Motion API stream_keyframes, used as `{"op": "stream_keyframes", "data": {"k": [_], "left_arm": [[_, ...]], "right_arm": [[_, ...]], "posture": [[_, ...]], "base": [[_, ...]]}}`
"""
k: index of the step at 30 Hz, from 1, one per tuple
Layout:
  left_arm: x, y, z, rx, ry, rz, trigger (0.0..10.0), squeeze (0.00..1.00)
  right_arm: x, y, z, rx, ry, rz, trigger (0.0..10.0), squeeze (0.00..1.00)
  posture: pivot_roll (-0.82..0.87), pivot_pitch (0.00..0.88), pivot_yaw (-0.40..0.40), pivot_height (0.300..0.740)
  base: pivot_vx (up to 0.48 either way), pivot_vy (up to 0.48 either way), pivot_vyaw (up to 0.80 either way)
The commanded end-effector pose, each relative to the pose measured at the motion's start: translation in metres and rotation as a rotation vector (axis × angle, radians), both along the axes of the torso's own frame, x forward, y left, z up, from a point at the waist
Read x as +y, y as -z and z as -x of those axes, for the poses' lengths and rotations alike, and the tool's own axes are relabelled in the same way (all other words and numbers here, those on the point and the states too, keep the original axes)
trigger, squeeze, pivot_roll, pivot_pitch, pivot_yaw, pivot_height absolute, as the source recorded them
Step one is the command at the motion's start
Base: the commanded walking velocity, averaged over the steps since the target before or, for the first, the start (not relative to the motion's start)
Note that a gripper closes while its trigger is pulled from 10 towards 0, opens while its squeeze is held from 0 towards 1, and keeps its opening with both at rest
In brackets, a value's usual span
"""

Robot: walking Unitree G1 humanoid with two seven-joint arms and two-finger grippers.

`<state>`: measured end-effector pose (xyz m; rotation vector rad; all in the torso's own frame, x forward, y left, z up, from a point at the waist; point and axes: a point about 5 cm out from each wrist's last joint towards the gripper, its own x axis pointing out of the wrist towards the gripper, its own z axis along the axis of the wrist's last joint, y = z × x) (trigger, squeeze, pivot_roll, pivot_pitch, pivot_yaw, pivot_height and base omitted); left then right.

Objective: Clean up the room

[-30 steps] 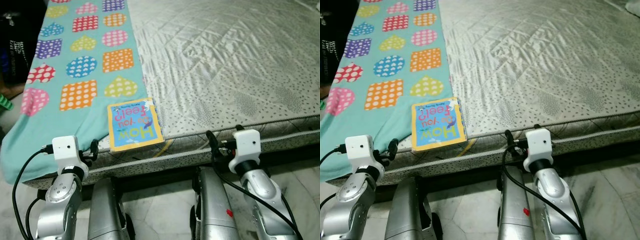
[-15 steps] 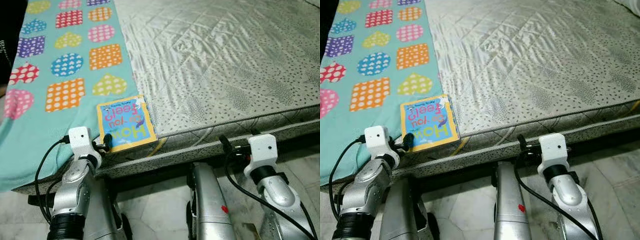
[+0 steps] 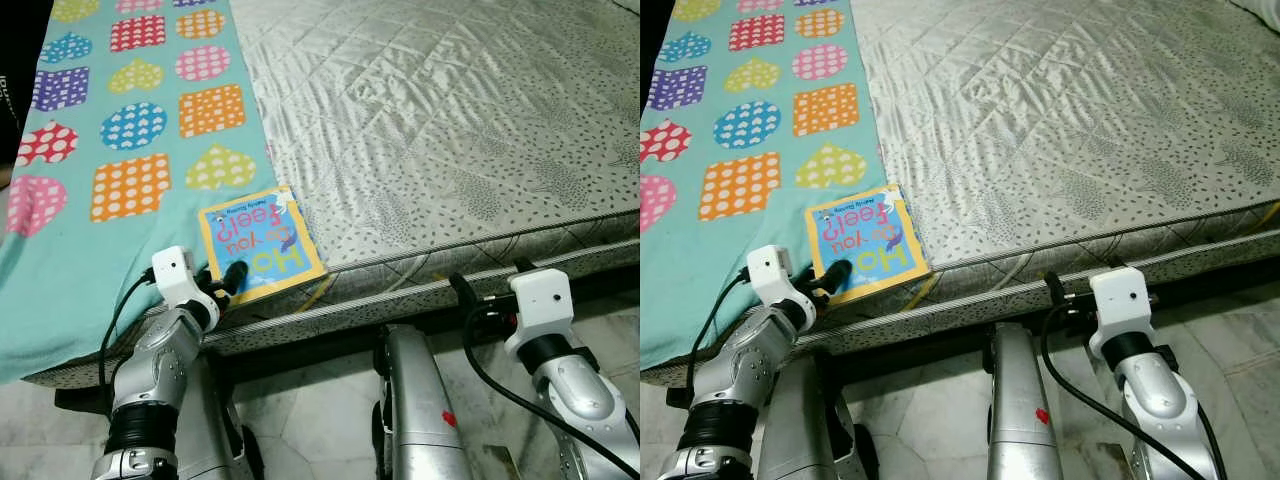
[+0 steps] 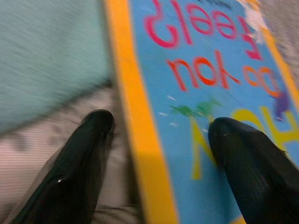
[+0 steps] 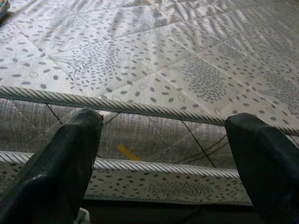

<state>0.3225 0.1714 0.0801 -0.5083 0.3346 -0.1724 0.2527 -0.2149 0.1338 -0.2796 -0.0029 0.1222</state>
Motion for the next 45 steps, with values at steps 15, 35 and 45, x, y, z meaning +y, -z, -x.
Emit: {"op": "stream_keyframes", "data": {"k": [15, 35, 45], "left_arm": [[-0.014, 0.018, 0.010, 0.081, 0.153, 0.323, 0.0, 0.00], [-0.016, 0.019, 0.006, 0.096, 0.239, 0.483, 0.0, 0.00], [-0.018, 0.013, 0.004, 0.027, 0.269, 0.386, 0.0, 0.00]], "right_arm": [[0.007, -0.007, -0.004, -0.031, -0.021, 0.006, 10.0, 0.00], [0.013, -0.009, -0.010, -0.053, -0.041, 0.020, 10.0, 0.00], [0.020, -0.007, -0.011, -0.061, -0.046, -0.003, 10.0, 0.00]], "posture": [[-0.28, 0.254, 0.034, 0.496], [-0.29, 0.225, 0.035, 0.496], [-0.28, 0.195, 0.050, 0.496]], "base": [[0.000, 0.000, 0.00], [0.000, 0.000, 0.00], [0.000, 0.000, 0.00]]}}
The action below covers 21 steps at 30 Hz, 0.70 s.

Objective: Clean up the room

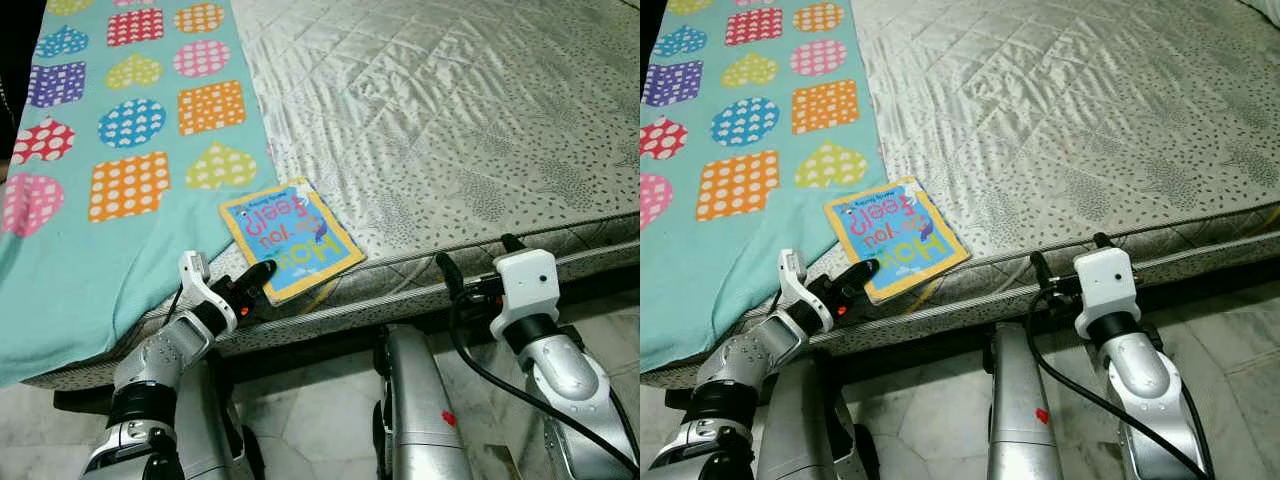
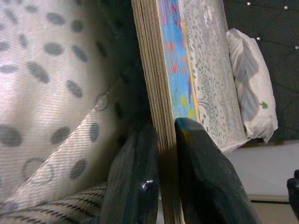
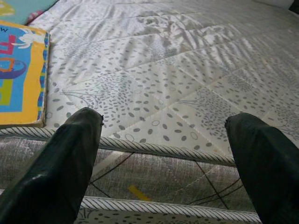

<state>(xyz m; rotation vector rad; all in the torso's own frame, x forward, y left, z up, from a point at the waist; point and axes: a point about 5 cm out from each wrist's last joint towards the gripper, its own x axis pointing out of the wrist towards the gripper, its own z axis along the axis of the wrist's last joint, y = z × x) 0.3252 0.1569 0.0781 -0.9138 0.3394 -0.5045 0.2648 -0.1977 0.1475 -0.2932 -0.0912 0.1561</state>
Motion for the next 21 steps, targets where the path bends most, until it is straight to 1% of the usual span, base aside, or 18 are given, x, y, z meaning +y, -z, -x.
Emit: {"op": "stream_keyframes", "data": {"k": [1, 2, 3, 5, 7, 10, 11, 14, 15, 16, 17, 18, 19, 21], "left_arm": [[-0.005, 0.006, 0.005, 0.001, 0.016, -0.090, 0.0, 0.00], [-0.006, 0.003, 0.004, -0.020, 0.007, -0.098, 0.0, 0.00], [-0.006, 0.003, 0.004, -0.020, 0.007, -0.098, 0.0, 0.00], [-0.007, -0.004, 0.003, -0.072, 0.015, -0.156, 0.0, 0.00], [-0.011, -0.013, 0.002, -0.149, 0.028, -0.231, 0.0, 0.00], [-0.013, -0.020, 0.002, -0.204, 0.031, -0.267, 0.0, 0.00], [-0.012, -0.024, 0.003, -0.247, 0.027, -0.318, 0.0, 0.00], [-0.011, -0.037, 0.008, -0.368, -0.021, -0.457, 0.0, 0.00], [-0.011, -0.037, 0.008, -0.368, -0.021, -0.457, 0.0, 0.00], [-0.009, -0.040, 0.010, -0.393, -0.039, -0.486, 0.0, 0.00], [-0.006, -0.046, 0.016, -0.431, -0.081, -0.541, 0.0, 0.00], [-0.006, -0.046, 0.016, -0.431, -0.081, -0.541, 0.0, 0.00], [-0.005, -0.049, 0.018, -0.440, -0.101, -0.559, 0.0, 0.00], [-0.001, -0.055, 0.025, -0.463, -0.172, -0.601, 0.0, 0.00]], "right_arm": [[0.005, 0.008, 0.001, 0.023, 0.000, -0.024, 10.0, 0.00], [0.007, 0.009, 0.001, 0.024, 0.001, -0.032, 10.0, 0.00], [0.007, 0.009, 0.001, 0.024, 0.001, -0.032, 10.0, 0.00], [0.010, 0.012, 0.001, 0.026, -0.002, -0.047, 10.0, 0.00], [0.014, 0.013, -0.002, 0.031, 0.005, -0.088, 10.0, 0.00], [0.017, 0.014, -0.005, 0.034, 0.013, -0.118, 10.0, 0.00], [0.019, 0.014, -0.007, 0.033, 0.012, -0.136, 10.0, 0.00], [0.026, 0.013, -0.013, 0.024, 0.013, -0.169, 10.0, 0.00], [0.026, 0.013, -0.013, 0.024, 0.013, -0.169, 10.0, 0.00], [0.028, 0.013, -0.015, 0.026, 0.014, -0.171, 10.0, 0.00], [0.031, 0.014, -0.018, 0.037, 0.034, -0.221, 10.0, 0.00], [0.031, 0.014, -0.018, 0.037, 0.034, -0.221, 10.0, 0.00], [0.032, 0.014, -0.020, 0.044, 0.047, -0.242, 10.0, 0.00], [0.037, 0.016, -0.022, 0.057, 0.051, -0.304, 10.0, 0.00]], "posture": [[-0.27, 0.189, 0.055, 0.496], [-0.27, 0.186, 0.058, 0.496], [-0.27, 0.186, 0.058, 0.496], [-0.26, 0.176, 0.066, 0.496], [-0.25, 0.170, 0.072, 0.496], [-0.23, 0.161, 0.079, 0.496], [-0.23, 0.157, 0.084, 0.496], [-0.21, 0.144, 0.098, 0.496], [-0.21, 0.144, 0.098, 0.496], [-0.20, 0.138, 0.103, 0.496], [-0.19, 0.134, 0.108, 0.496], [-0.19, 0.134, 0.108, 0.496], [-0.19, 0.133, 0.109, 0.496], [-0.18, 0.124, 0.115, 0.496]], "base": [[0.000, 0.000, 0.00], [0.000, 0.000, 0.00], [0.000, 0.000, 0.00], [0.000, 0.000, 0.00], [0.000, 0.000, 0.00], [0.000, 0.000, 0.00], [0.000, 0.000, 0.00], [0.000, 0.000, 0.00], [0.000, 0.000, 0.00], [0.000, 0.000, 0.00], [0.000, 0.000, 0.00], [0.000, 0.000, 0.00], [0.000, 0.000, 0.00], [0.000, 0.000, 0.00]]}}
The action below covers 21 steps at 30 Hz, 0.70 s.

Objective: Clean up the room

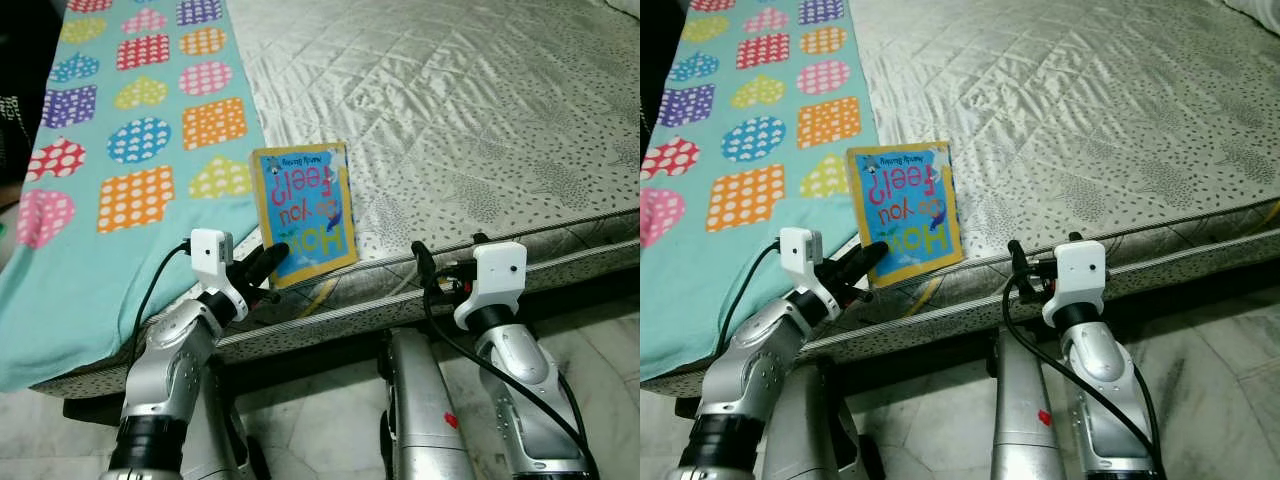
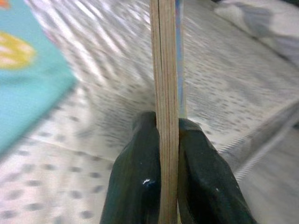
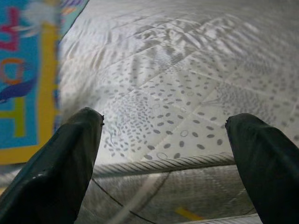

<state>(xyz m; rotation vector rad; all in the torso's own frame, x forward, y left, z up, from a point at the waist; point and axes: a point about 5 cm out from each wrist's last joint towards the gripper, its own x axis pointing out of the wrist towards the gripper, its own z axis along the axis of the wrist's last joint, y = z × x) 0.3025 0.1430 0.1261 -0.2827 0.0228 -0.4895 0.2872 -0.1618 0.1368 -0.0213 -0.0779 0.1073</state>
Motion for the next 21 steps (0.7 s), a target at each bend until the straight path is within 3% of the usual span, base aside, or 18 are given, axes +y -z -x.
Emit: {"op": "stream_keyframes", "data": {"k": [1, 9, 10, 11, 17, 21], "left_arm": [[0.014, -0.009, 0.005, -0.058, -0.110, -0.056, 0.0, 0.00], [0.024, -0.011, 0.022, -0.130, -0.279, -0.159, 0.0, 0.00], [0.026, -0.010, 0.025, -0.127, -0.304, -0.168, 3.7, 0.00], [0.027, -0.010, 0.026, -0.128, -0.327, -0.176, 10.0, 0.00], [0.027, -0.012, 0.033, -0.148, -0.399, -0.199, 10.0, 0.00], [0.023, -0.013, 0.035, -0.154, -0.403, -0.207, 10.0, 0.00]], "right_arm": [[0.002, 0.005, -0.001, 0.032, 0.005, -0.052, 10.0, 0.00], [0.009, 0.002, -0.007, 0.013, -0.004, -0.120, 10.0, 0.00], [0.009, 0.000, -0.008, 0.006, 0.001, -0.128, 10.0, 0.00], [0.009, -0.002, -0.010, -0.001, 0.003, -0.134, 10.0, 0.00], [0.007, -0.011, -0.016, -0.041, 0.010, -0.197, 10.0, 0.00], [0.009, -0.015, -0.015, -0.051, 0.002, -0.201, 10.0, 0.00]], "posture": [[-0.18, 0.123, 0.115, 0.496], [-0.16, 0.097, 0.112, 0.496], [-0.16, 0.092, 0.112, 0.496], [-0.16, 0.088, 0.113, 0.496], [-0.16, 0.075, 0.105, 0.496], [-0.16, 0.080, 0.101, 0.525]], "base": [[0.000, 0.000, 0.00], [0.000, 0.000, 0.00], [0.000, 0.000, 0.00], [0.000, 0.000, 0.00], [0.000, 0.000, 0.00], [0.000, 0.000, 0.00]]}}
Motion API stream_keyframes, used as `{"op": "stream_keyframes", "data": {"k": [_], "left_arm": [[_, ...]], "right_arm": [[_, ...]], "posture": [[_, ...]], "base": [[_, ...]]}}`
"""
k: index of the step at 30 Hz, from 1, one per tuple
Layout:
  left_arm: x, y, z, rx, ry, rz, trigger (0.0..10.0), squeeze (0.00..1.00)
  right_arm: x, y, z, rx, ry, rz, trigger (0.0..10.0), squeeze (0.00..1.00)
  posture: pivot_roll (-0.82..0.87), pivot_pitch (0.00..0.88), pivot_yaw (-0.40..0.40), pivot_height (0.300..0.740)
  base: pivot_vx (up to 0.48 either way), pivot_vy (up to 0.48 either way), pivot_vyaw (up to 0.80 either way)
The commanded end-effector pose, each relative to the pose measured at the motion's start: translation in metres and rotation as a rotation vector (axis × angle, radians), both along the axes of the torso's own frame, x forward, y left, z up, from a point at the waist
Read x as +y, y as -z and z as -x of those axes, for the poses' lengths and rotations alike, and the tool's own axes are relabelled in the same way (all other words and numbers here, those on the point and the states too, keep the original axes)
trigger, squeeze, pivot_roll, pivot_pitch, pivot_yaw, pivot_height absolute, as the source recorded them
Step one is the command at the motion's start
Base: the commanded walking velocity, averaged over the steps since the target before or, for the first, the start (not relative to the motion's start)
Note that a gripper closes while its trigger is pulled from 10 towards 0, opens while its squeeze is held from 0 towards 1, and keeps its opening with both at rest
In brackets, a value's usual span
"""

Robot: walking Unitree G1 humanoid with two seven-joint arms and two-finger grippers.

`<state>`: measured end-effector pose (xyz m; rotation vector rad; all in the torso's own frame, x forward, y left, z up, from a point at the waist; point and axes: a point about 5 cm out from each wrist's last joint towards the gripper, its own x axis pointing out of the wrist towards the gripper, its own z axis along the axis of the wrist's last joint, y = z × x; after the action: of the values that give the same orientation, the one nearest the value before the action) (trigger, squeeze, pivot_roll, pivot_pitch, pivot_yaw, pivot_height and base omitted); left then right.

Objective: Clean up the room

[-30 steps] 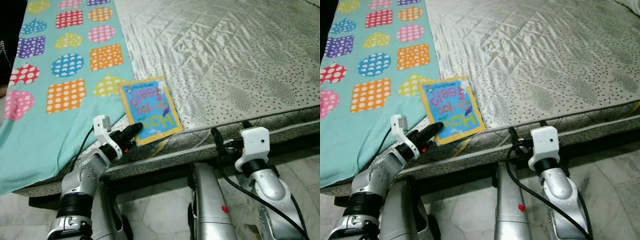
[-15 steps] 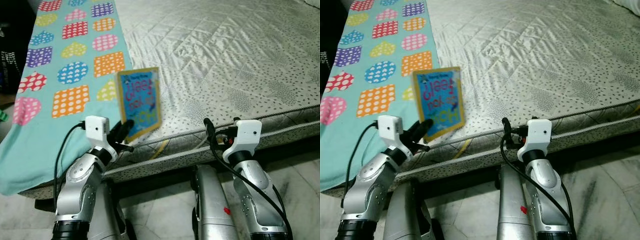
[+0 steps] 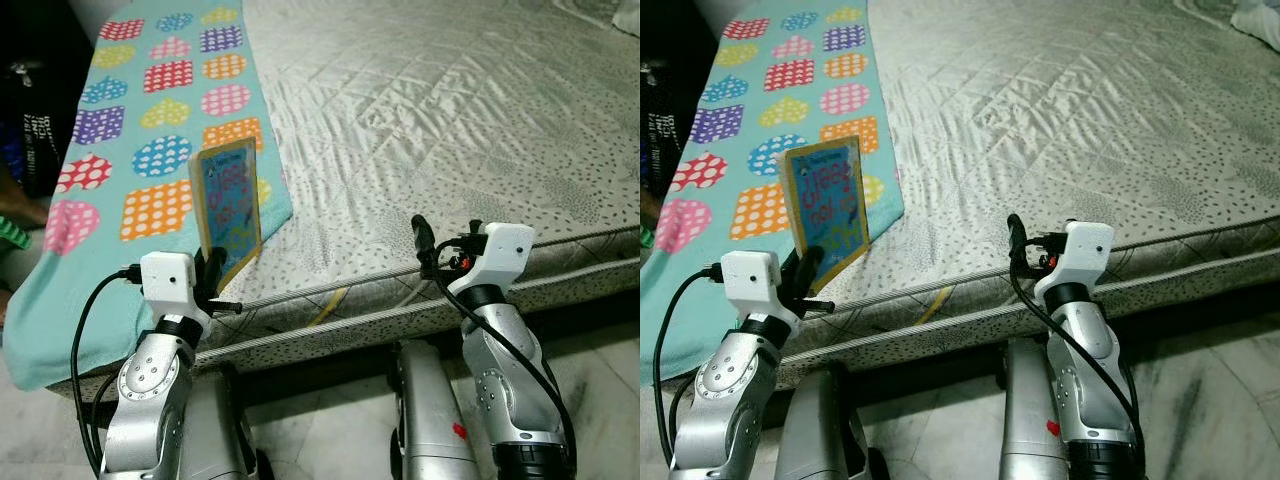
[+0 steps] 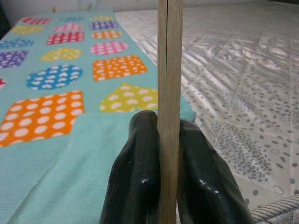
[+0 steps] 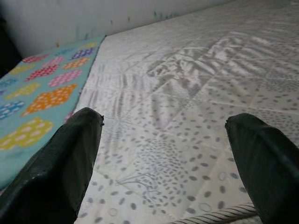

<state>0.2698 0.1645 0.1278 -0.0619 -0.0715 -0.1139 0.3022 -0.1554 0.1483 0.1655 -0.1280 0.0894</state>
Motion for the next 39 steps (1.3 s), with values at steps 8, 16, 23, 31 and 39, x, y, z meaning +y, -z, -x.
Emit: {"op": "stream_keyframes", "data": {"k": [8, 16, 23, 31, 39], "left_arm": [[0.000, -0.007, 0.004, -0.048, -0.014, -0.024, 10.0, 0.00], [0.000, -0.007, 0.004, -0.041, -0.020, -0.035, 10.0, 0.00], [0.002, -0.012, -0.002, -0.054, -0.040, -0.073, 10.0, 0.00], [-0.002, -0.014, -0.007, -0.059, -0.022, -0.097, 10.0, 0.00], [-0.001, -0.012, -0.010, -0.037, -0.050, -0.117, 10.0, 0.00]], "right_arm": [[0.002, -0.003, 0.002, -0.016, -0.008, -0.009, 10.0, 0.00], [0.001, -0.003, 0.002, -0.012, -0.004, -0.009, 10.0, 0.00], [0.000, -0.003, 0.001, -0.010, 0.016, -0.006, 10.0, 0.00], [-0.003, -0.002, 0.003, -0.007, 0.040, -0.003, 10.0, 0.00], [-0.008, -0.003, 0.002, -0.014, 0.067, 0.003, 10.0, 0.00]], "posture": [[-0.16, 0.090, 0.118, 0.577], [-0.16, 0.125, 0.112, 0.620], [-0.15, 0.120, 0.121, 0.663], [-0.16, 0.116, 0.131, 0.705], [-0.16, 0.108, 0.136, 0.740]], "base": [[0.000, 0.000, 0.00], [0.000, 0.000, 0.00], [0.000, 0.000, 0.00], [0.000, 0.000, 0.00], [0.000, 0.000, 0.00]]}}
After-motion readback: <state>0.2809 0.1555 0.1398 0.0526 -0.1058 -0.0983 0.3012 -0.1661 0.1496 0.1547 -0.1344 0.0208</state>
